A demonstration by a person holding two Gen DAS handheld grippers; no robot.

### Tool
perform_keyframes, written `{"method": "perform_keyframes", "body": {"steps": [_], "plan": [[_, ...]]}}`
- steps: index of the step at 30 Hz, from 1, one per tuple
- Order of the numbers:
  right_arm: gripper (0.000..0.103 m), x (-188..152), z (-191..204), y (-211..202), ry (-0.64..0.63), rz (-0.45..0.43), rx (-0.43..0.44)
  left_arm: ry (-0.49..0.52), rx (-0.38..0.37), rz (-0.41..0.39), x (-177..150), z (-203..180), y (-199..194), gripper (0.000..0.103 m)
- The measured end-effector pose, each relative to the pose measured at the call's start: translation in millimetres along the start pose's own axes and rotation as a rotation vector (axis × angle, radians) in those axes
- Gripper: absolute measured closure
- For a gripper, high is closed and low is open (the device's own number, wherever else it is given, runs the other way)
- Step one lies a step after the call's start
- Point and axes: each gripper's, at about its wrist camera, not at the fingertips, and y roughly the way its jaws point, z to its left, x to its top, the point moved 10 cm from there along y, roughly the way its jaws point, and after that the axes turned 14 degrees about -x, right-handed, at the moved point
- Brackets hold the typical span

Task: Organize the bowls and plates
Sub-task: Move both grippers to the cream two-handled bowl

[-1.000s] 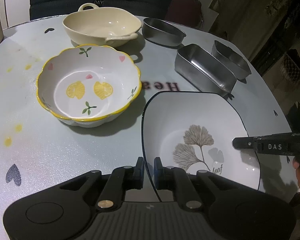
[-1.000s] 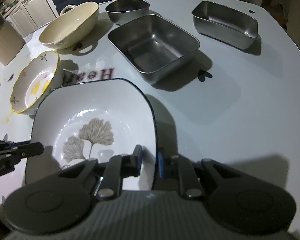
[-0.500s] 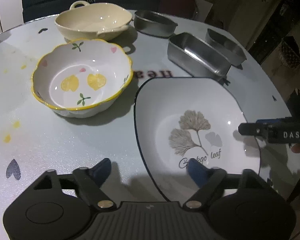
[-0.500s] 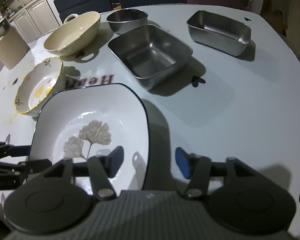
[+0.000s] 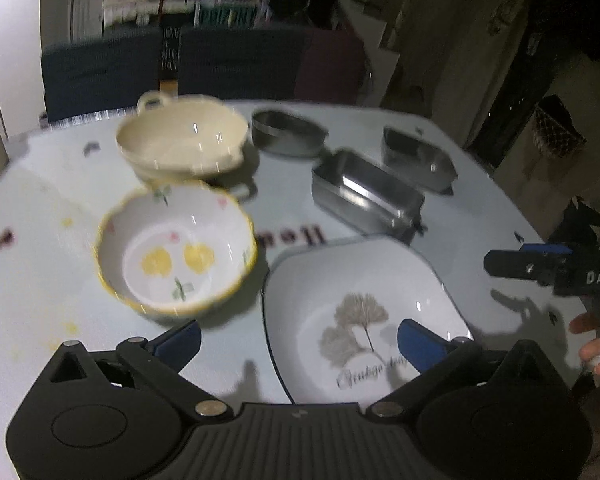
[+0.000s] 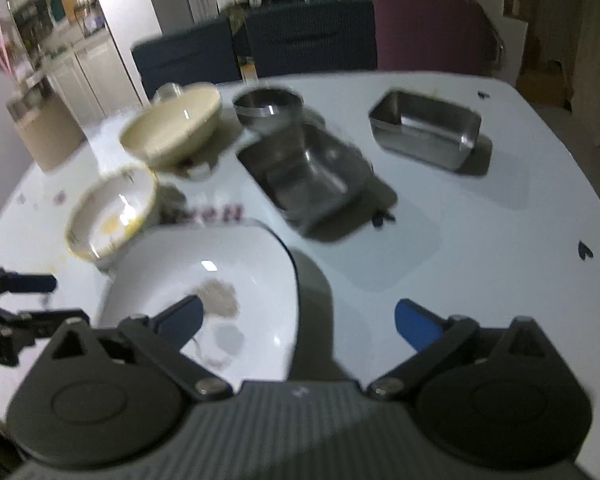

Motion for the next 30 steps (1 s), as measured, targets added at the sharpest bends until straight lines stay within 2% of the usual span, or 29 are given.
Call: {"method": "perform_keyframes", "body": {"steps": [8, 16, 21, 26, 30], "plan": [[0.0, 47, 17, -31, 0.08, -0.147, 0.083, -0.013, 0.025, -0.135, 47, 16, -35, 0.0], [0.0, 87, 67, -24, 0.123, -0.185, 0.179, -0.095, 0.106, -0.26, 93, 58, -57, 0.0], [0.0, 112, 97, -11, 0.185, -0.225, 0.198, -0.145, 0.17, -0.303, 114, 95, -57, 0.0], [0.0, 126, 126, 18, 0.253, -0.161, 0.227, -0.177, 0.226, -0.319, 127, 133, -46, 0.0], [0.0, 133, 136, 50, 0.379, -0.074, 0.24, -0.211, 0.231, -0.329, 135, 158, -35, 0.0]]}}
